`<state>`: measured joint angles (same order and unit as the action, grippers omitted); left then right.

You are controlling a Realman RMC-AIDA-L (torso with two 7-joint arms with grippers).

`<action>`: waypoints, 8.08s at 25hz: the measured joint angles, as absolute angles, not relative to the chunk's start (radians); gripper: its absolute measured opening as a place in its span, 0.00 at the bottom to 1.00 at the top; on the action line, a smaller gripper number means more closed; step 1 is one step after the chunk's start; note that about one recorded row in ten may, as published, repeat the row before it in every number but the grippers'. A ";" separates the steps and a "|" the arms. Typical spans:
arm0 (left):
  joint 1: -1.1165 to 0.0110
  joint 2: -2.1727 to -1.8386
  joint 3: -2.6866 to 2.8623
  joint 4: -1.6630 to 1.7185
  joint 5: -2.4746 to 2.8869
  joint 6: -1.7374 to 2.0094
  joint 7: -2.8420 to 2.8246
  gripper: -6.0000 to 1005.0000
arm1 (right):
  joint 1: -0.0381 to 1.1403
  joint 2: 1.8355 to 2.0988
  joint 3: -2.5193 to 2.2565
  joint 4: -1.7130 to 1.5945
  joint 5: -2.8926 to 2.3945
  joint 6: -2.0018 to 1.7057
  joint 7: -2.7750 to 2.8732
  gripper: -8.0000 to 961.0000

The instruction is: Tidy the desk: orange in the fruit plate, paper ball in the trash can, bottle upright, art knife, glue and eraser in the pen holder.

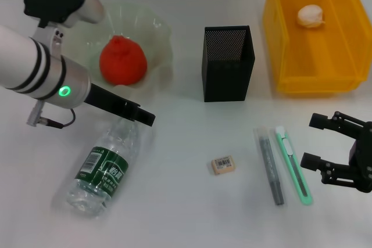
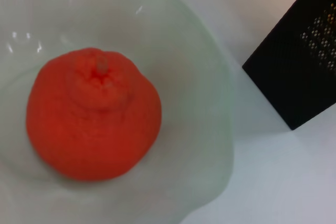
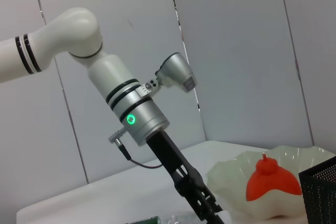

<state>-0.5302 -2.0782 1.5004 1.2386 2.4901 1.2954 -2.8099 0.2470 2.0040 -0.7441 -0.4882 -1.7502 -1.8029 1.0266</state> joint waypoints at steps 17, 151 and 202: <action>-0.484 -2.077 1.617 1.325 2.472 1.279 -2.672 0.54 | 0.238 2.000 -0.692 -0.488 -1.749 -1.818 1.046 0.89; -0.297 -1.967 0.811 0.520 1.885 1.839 -0.979 0.68 | 0.637 2.092 -1.700 -1.284 -2.719 -1.533 2.839 0.49; -0.289 -1.979 0.809 0.518 1.878 1.817 -0.972 0.68 | 0.632 2.080 -0.819 -0.565 -1.568 -1.295 1.475 0.19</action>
